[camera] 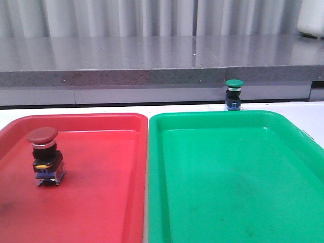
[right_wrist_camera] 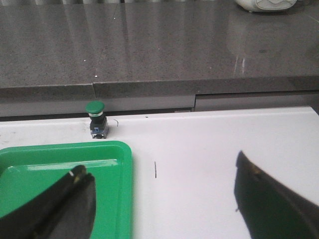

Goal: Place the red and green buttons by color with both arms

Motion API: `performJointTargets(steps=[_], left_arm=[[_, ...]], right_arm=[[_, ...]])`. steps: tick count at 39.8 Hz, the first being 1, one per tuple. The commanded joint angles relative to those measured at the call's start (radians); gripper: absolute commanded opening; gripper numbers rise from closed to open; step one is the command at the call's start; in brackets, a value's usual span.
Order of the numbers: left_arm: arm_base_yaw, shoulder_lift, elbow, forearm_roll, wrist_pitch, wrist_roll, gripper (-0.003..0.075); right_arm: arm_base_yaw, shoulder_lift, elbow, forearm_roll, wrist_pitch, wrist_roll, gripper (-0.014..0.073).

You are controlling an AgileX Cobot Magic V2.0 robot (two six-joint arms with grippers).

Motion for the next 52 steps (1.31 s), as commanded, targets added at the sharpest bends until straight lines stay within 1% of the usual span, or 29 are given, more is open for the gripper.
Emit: performJointTargets(steps=[1, 6, 9, 10, 16, 22, 28, 45, 52], left_arm=[[0.013, -0.16, 0.056, -0.011, -0.125, -0.011, -0.002], [0.013, -0.386, 0.207, -0.011, -0.248, -0.011, -0.002], [0.013, -0.51, 0.284, -0.011, -0.289, -0.011, -0.002], [0.013, -0.578, 0.311, -0.011, -0.299, -0.011, -0.002], [0.013, -0.843, 0.416, -0.011, -0.312, -0.011, -0.002], [0.013, -1.041, 0.443, -0.011, -0.312, -0.011, -0.002], [0.013, -1.112, 0.443, -0.011, -0.308, -0.011, -0.002], [0.013, -1.108, 0.443, -0.011, -0.313, -0.011, -0.002], [0.013, -1.108, 0.443, -0.011, -0.313, -0.011, -0.002]], right_arm=[[0.002, 0.014, -0.036, -0.001, -0.085, -0.003, 0.059], [0.002, 0.014, -0.036, -0.001, -0.085, -0.003, 0.059], [0.002, 0.014, -0.036, -0.001, -0.085, -0.003, 0.059], [0.002, 0.014, -0.036, -0.001, -0.085, -0.003, 0.059], [0.002, 0.014, -0.036, -0.001, -0.085, -0.003, 0.059], [0.002, 0.014, -0.036, -0.001, -0.085, -0.003, 0.059], [0.002, 0.014, -0.036, -0.001, -0.085, -0.003, 0.059], [0.002, 0.014, -0.036, -0.001, -0.085, -0.003, 0.059], [0.002, 0.014, -0.036, -0.001, -0.137, -0.003, 0.059]])
